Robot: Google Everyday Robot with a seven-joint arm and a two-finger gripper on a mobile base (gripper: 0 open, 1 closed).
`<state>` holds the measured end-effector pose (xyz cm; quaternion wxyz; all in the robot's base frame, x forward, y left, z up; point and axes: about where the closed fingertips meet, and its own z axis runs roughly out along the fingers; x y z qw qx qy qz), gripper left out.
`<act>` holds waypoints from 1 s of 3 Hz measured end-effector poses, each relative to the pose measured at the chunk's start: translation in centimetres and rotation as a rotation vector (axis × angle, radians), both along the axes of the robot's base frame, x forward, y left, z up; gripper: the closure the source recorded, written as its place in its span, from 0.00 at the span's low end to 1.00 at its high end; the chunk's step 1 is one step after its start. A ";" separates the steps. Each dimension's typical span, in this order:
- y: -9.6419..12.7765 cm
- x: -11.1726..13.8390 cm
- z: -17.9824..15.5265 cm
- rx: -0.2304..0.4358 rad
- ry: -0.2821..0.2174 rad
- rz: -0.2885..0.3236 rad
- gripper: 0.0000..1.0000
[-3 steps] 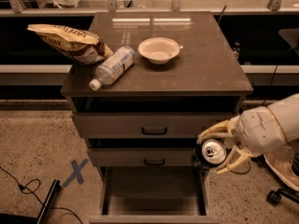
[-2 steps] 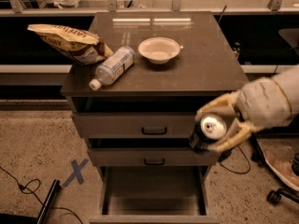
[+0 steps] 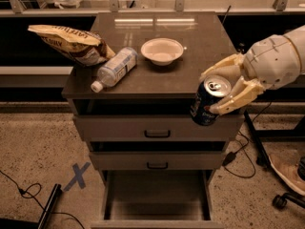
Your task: Pick pepsi can from bottom drawer and place on counter
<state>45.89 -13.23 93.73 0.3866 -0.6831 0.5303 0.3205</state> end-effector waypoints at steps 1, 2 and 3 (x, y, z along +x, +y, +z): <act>0.0 0.0 0.0 0.000 0.000 0.000 1.00; 0.1 0.7 -0.4 -0.034 0.021 -0.014 1.00; -0.6 3.5 -0.1 -0.097 0.045 -0.061 1.00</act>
Offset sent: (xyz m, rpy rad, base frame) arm 0.0134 -0.0029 -0.0098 -0.0846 0.0570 -0.0303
